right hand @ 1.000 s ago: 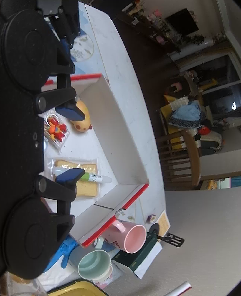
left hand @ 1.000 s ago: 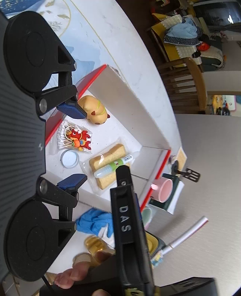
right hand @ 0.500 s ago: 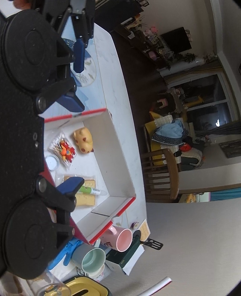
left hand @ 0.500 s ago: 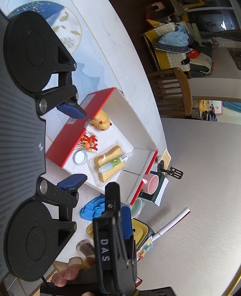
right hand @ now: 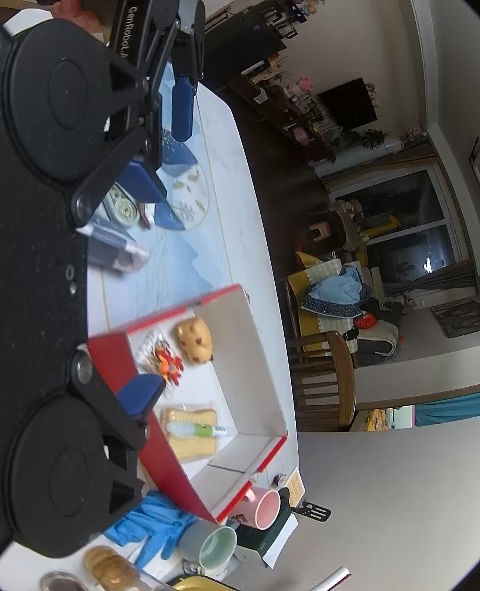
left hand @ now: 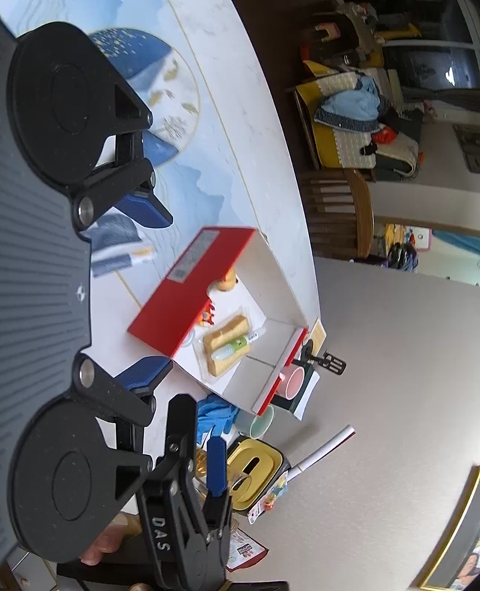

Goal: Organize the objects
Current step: 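Withdraw both tools from the box back over the table items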

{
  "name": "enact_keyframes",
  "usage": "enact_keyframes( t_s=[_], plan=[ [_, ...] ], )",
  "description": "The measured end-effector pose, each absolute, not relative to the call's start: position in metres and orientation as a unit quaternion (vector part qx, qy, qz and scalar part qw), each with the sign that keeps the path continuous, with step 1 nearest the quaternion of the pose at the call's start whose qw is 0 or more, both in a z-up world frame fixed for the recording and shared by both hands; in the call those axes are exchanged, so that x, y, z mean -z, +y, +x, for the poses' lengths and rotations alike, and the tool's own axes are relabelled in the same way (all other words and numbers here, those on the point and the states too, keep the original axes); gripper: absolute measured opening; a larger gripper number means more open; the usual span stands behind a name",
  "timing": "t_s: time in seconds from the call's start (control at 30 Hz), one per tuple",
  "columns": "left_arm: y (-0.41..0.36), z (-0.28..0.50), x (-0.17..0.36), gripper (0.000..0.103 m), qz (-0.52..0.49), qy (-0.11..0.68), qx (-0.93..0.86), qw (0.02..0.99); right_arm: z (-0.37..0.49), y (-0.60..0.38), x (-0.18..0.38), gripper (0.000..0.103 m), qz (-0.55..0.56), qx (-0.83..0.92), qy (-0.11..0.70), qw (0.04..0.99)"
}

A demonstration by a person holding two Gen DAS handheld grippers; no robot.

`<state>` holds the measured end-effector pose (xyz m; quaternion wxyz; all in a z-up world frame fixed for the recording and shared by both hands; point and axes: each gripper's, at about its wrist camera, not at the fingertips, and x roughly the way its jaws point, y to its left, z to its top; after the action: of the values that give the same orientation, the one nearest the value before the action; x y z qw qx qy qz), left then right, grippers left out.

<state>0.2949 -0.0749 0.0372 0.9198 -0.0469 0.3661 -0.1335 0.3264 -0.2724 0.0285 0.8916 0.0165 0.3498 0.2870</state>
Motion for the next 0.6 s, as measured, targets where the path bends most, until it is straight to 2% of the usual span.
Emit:
enact_keyframes(
  t_s=[0.3,0.4,0.6],
  plan=[
    [-0.032,0.254,-0.027,0.081,-0.069,0.366,0.106,0.922,0.287,-0.249,-0.023,0.102,0.021,-0.287,0.351,0.891],
    [-0.014,0.238,-0.019,0.089,-0.079,0.367,0.091,0.922,0.277,-0.238,-0.02,0.102,0.009,-0.285,0.351,0.892],
    [0.019,0.213,-0.002,0.091,-0.104,0.371,0.057,0.921,0.261,-0.213,-0.014,0.102,-0.033,-0.292,0.348,0.89]
  ],
)
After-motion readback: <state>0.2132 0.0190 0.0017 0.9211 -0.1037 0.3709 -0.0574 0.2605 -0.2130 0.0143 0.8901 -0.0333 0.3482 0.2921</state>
